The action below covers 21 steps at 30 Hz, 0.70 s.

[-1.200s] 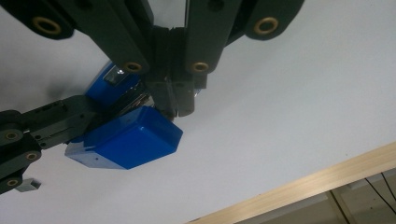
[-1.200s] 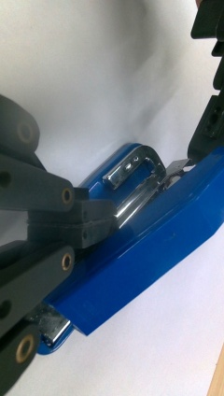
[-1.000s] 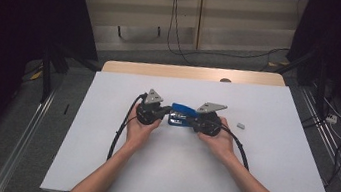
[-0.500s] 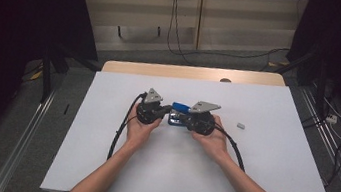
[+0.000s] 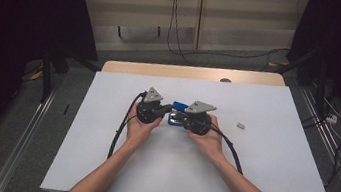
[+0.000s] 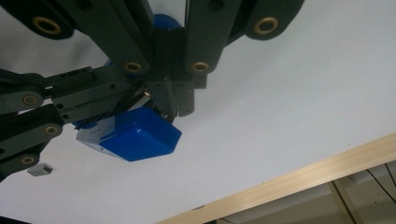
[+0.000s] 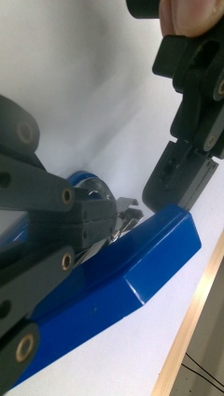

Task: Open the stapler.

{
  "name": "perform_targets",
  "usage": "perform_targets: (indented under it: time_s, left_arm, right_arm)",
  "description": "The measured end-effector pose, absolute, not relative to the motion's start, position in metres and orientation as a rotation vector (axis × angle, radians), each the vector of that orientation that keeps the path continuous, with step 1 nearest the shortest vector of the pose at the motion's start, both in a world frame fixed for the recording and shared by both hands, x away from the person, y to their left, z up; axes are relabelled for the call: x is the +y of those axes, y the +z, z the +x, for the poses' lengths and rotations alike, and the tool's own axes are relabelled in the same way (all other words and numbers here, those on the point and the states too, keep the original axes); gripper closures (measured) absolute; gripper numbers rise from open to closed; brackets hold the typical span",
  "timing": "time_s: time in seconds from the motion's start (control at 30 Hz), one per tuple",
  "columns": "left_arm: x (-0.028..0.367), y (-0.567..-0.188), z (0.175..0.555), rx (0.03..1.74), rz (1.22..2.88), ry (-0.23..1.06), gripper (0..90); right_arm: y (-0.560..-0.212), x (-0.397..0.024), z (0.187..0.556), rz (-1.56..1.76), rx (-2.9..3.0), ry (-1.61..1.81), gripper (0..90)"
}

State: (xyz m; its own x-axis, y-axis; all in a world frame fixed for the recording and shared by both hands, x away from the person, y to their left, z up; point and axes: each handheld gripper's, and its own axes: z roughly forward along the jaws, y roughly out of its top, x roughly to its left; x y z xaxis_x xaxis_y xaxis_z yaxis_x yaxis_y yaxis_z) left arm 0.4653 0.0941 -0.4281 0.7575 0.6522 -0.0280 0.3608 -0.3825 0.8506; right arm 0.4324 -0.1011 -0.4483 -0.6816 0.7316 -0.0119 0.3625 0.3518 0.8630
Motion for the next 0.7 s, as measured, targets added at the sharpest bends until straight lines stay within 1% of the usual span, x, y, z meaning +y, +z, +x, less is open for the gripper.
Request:
perform_targets:
  time_s: [0.37,0.5,0.7]
  left_arm:
    - [0.0952,-0.4290,0.4670,0.766,2.002,0.373,90.0]
    - [0.0971,-0.4309,0.4691,0.794,1.975,0.331,90.0]
    - [0.0961,-0.4336,0.4705,0.799,1.993,0.343,89.9]
  right_arm:
    - [-0.4485,-0.0984,0.4325,0.961,2.180,1.277,90.0]
    - [-0.4490,-0.0972,0.4325,0.959,2.180,1.276,90.0]
    - [-0.4487,-0.0973,0.4324,0.966,2.171,1.274,90.0]
